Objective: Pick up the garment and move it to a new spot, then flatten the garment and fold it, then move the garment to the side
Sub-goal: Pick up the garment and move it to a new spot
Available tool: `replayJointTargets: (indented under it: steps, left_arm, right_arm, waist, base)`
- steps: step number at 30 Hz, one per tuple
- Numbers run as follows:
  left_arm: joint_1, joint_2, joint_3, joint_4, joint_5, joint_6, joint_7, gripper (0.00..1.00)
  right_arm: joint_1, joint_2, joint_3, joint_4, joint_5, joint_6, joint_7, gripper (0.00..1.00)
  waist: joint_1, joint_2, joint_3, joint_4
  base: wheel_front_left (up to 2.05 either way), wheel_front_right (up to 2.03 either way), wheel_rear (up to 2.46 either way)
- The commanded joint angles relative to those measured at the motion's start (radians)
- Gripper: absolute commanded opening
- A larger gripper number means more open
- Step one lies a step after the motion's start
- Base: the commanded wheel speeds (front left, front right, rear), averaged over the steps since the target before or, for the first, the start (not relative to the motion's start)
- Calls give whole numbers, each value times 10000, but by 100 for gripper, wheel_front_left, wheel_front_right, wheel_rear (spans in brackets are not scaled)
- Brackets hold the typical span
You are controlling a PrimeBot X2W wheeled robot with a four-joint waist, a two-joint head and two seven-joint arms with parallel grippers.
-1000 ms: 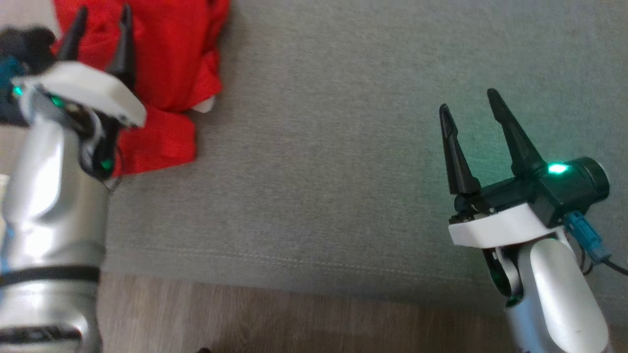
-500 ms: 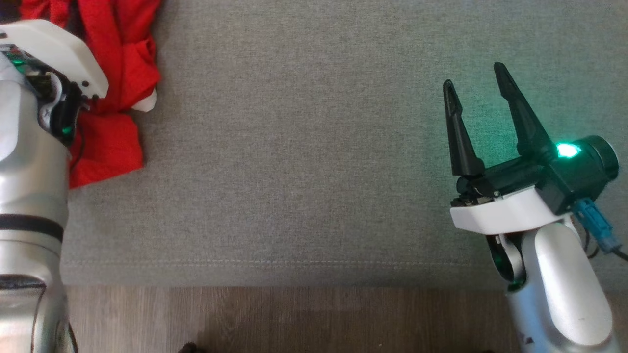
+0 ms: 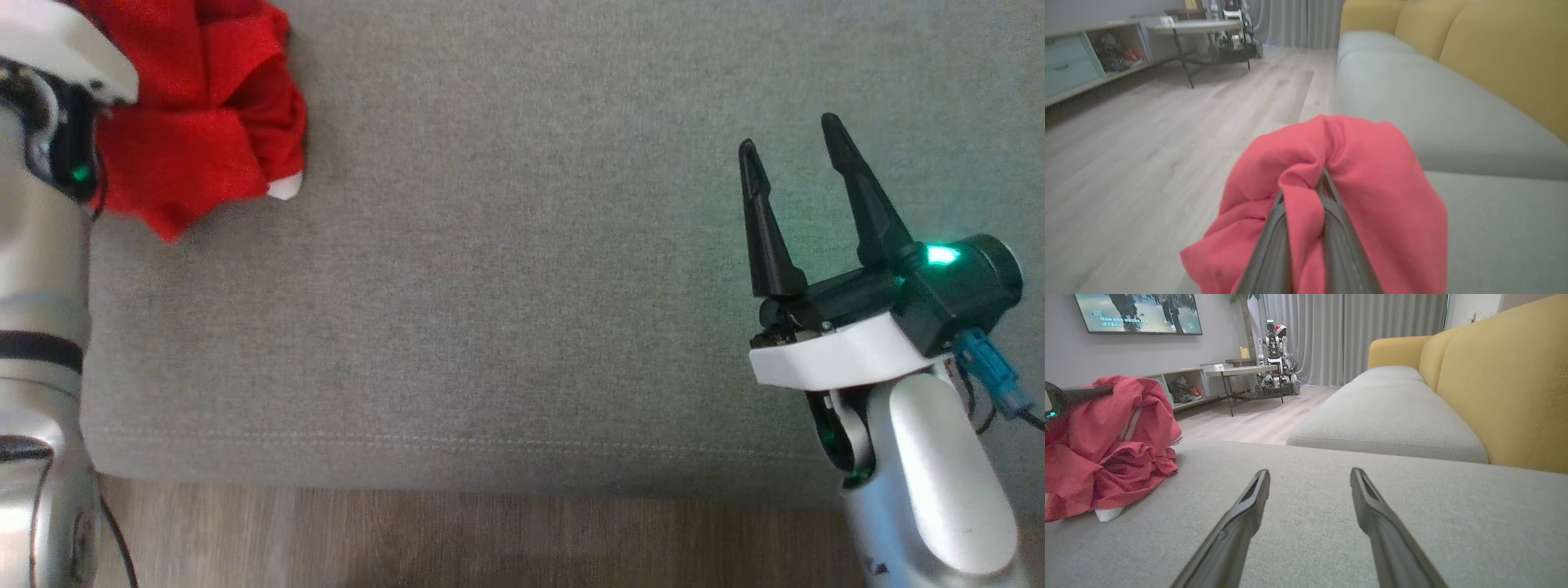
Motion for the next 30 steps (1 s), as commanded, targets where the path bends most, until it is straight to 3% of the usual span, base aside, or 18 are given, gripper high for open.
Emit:
replayJointTargets:
  steps: [1,11,22,30]
  left_arm:
    - [-396,650,344,-701,-15,111,-172,0]
    - [804,-17,717,-5032,133,238,-202,0]
    - [1268,-1236,-655,-7327,-156,17,1016,0]
    - [1080,-1775,-1588,-7738,30,110,1560,0]
  right_arm:
    - [105,24,288,-256,125,0,-65,100]
    - [414,24,389,-20,692,0,-65,100]
    - [316,24,345,-306,1181,0,-65,100]
    - [-96,24,38,-867,1597,0,-65,100]
  waist:
    - [-1,0,-412,71]
    - [-1,0,-1841,-155]
    - [-1,0,-2011,-1443]
    - [-1,0,-1447,-2884]
  base:
    - [0,0,0]
    - [0,0,0]
    - [0,0,0]
    - [0,0,0]
